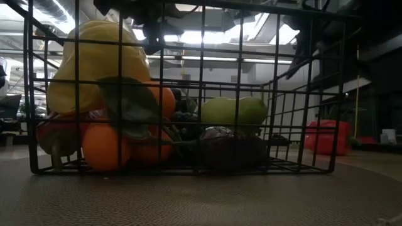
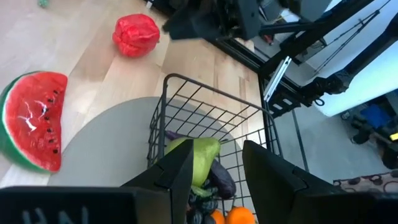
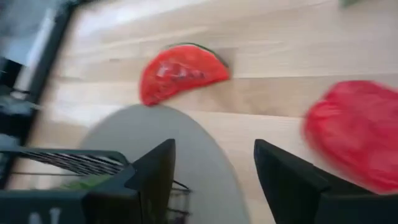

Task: Build produce basket
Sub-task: Adjust the black wire basket

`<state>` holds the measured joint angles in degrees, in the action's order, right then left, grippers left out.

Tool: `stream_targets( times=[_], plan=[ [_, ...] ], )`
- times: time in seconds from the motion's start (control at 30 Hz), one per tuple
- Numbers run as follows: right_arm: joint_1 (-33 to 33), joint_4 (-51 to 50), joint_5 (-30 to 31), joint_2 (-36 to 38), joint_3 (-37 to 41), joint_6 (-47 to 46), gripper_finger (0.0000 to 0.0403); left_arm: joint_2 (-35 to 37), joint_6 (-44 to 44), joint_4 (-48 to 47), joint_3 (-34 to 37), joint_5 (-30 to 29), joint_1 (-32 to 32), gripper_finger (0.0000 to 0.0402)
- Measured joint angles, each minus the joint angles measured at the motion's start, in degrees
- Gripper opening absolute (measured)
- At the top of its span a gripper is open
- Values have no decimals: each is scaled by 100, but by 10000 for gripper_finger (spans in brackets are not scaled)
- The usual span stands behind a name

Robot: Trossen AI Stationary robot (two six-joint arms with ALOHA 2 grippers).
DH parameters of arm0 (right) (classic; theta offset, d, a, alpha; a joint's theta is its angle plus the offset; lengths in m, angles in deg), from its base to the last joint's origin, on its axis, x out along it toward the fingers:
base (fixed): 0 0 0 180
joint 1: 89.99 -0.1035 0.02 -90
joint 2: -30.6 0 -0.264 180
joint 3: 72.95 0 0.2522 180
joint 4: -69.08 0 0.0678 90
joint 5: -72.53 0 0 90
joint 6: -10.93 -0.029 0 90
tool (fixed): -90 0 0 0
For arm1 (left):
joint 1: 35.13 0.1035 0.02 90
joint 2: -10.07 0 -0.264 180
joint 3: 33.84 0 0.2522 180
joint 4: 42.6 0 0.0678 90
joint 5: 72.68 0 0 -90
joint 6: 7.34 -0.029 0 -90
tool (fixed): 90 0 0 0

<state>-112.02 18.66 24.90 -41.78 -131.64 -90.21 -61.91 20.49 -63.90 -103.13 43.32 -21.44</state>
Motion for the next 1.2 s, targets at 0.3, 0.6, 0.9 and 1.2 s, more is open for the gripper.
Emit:
stream_targets(
  times=[0.3, 0.6, 0.9, 1.2],
  plan=[
    [0, -1013, -1822, -10, -840, 872, 220, 0, -8, -91, 0, -2, 2, 133],
    [-2, -649, -2257, -424, -730, 1082, 220, 0, -192, -1468, -2, 199, 2, 133],
    [-2, -857, -2241, -522, -730, 1084, 220, 846, 95, -4180, -10, 340, -93, 133],
    [174, -743, -2081, -520, -728, 993, 220, 758, 254, -4478, 175, -942, -1479, 133]
  ],
)
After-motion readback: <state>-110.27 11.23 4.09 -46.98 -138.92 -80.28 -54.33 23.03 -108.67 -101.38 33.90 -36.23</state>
